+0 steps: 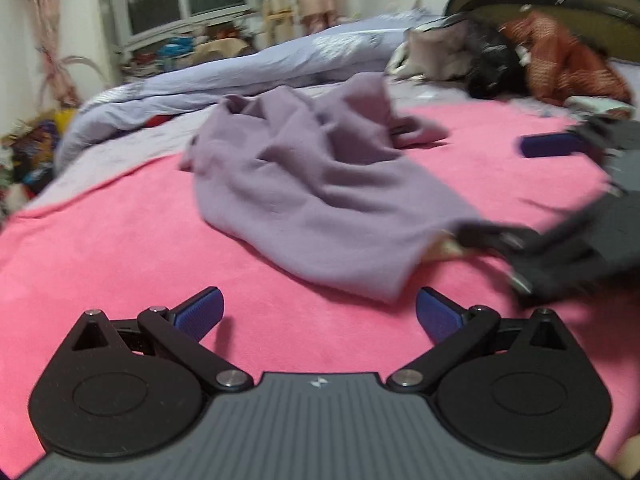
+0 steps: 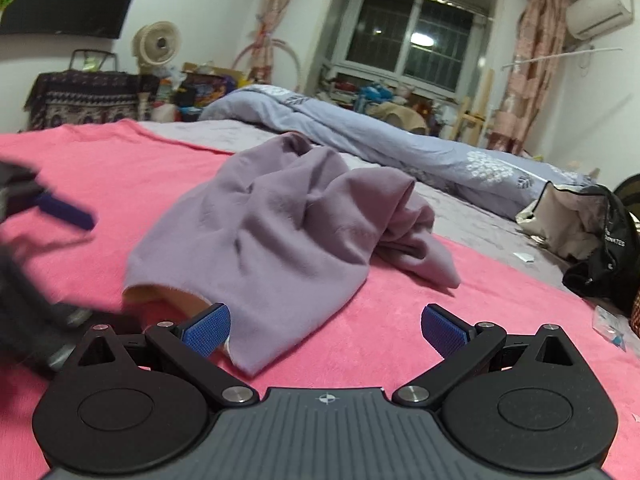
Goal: Fold clothes
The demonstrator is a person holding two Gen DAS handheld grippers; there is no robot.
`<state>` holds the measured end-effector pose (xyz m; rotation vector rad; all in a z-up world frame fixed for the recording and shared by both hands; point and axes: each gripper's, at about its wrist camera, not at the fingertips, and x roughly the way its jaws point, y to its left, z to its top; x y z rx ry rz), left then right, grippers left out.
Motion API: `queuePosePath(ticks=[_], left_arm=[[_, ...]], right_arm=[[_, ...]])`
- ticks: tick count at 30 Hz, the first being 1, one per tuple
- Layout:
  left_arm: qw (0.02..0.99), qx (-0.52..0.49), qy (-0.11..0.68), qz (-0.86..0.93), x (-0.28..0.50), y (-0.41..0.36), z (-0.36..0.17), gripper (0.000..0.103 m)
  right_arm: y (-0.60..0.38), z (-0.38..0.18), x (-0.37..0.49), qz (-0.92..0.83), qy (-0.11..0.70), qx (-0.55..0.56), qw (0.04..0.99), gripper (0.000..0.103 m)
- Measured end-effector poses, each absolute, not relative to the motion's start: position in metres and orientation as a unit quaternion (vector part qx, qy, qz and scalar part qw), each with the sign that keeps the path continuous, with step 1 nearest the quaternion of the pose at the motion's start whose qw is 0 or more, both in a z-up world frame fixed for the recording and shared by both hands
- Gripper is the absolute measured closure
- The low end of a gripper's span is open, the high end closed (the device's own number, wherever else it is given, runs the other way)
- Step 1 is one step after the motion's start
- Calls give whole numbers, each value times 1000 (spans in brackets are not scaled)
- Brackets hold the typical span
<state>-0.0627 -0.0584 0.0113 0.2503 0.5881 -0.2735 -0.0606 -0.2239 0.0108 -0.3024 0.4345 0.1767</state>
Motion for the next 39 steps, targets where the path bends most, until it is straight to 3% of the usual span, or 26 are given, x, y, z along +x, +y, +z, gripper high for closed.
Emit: queuePosePath(ticks=[4,14,21,23,29,33,39], left_arm=[[945,141,279,-99,-50,-65,13,0],[962,25,267,-56,-15,-19,34,0],[960,-20,275,-44,2,-2,38,0],[960,-25,275,-45,-2,-1,36,0],[965,3,259,-27,-8,-10,36,0],[970,-2,242,-26,-9,-10,43,0],[972,-43,229,-32,-4,2,58,0]], right_arm=[[-233,8,-65,101,225,-131,960,0],[-202,4,-85,128,188,-190,955,0],[-174,15,-53,88,184,-203,958,0],[-177,21,-45,86,186,-181,962,6],[-183,19,-34,-14,198,-181,963,4],[-180,27,-56,81,156,-160,971,0],[-145,17,-30,60,179,-228,955,0]])
